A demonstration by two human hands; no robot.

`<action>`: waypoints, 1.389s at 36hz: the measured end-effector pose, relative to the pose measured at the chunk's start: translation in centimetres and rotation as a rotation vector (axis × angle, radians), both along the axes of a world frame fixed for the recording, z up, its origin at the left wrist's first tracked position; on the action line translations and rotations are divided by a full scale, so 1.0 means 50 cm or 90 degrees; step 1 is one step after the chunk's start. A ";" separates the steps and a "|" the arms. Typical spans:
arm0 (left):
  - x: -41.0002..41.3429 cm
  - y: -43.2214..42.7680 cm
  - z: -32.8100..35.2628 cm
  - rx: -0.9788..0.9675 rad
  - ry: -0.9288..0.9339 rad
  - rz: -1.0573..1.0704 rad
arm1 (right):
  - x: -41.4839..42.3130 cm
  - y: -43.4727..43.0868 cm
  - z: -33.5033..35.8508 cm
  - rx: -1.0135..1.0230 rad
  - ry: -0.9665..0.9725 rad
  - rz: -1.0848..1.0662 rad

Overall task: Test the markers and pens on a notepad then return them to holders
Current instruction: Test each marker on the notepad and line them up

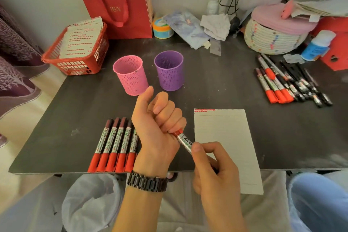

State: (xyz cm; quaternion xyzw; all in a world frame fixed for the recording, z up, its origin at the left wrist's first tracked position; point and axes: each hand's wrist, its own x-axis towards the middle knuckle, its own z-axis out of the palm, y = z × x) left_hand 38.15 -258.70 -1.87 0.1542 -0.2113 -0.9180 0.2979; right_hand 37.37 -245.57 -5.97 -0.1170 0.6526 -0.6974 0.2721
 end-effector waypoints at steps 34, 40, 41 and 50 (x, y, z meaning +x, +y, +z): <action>0.302 -0.154 -0.046 -0.753 -0.678 0.092 | -0.144 -0.163 -0.037 0.155 0.204 0.318; 0.333 -0.320 -0.145 -0.919 -1.071 0.162 | -0.124 -0.219 -0.055 0.316 0.355 0.423; 0.332 -0.329 -0.164 -0.925 -1.106 0.143 | -0.121 -0.228 -0.057 0.332 0.365 0.420; 0.322 -0.338 -0.229 -0.934 -1.177 0.130 | -0.094 -0.263 -0.063 0.384 0.361 0.404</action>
